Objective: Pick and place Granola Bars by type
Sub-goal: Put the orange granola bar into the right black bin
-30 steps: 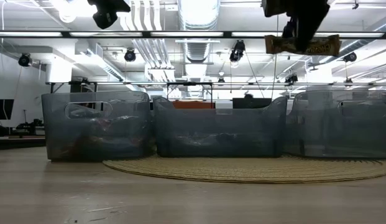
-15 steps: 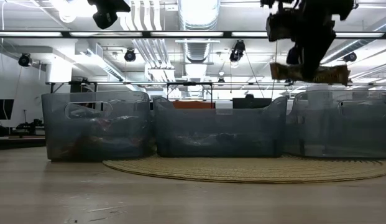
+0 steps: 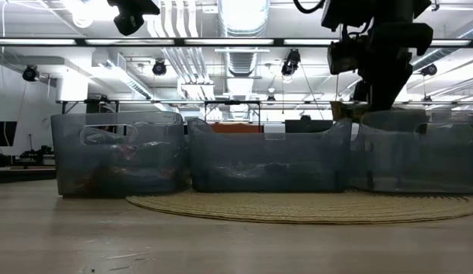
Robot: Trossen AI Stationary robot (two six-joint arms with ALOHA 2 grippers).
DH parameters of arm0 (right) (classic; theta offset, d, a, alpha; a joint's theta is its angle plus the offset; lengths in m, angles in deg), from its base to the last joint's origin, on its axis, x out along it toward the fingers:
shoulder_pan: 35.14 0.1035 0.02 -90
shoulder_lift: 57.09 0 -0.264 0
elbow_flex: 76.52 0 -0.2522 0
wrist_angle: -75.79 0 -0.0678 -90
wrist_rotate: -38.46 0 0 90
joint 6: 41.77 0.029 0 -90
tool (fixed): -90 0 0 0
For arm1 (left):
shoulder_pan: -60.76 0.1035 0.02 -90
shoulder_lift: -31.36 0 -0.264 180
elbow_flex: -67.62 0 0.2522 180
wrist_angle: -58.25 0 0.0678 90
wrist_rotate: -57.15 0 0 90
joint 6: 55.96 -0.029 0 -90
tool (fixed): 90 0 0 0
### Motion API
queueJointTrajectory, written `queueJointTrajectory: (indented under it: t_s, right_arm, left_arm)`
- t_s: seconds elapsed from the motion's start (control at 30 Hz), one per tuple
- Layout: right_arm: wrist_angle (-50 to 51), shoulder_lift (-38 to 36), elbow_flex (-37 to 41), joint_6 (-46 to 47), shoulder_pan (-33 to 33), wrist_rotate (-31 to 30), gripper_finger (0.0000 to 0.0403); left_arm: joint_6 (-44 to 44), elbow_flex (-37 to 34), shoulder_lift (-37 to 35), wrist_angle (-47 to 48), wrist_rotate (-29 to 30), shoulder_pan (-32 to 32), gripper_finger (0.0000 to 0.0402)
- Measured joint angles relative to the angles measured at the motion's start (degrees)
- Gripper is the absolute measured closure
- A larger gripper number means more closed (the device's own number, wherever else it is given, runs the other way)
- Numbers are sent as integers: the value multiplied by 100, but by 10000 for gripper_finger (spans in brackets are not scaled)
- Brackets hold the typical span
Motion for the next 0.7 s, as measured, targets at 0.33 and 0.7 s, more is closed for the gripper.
queueJointTrajectory:
  t_s: [0.33,0.7]
  right_arm:
    - [-84,0,44,42,0,0,378]
    - [6,0,81,341,-2,16,356]
  left_arm:
    - [0,0,0,0,15,-1,402]
    - [2,-2,0,0,15,-2,402]
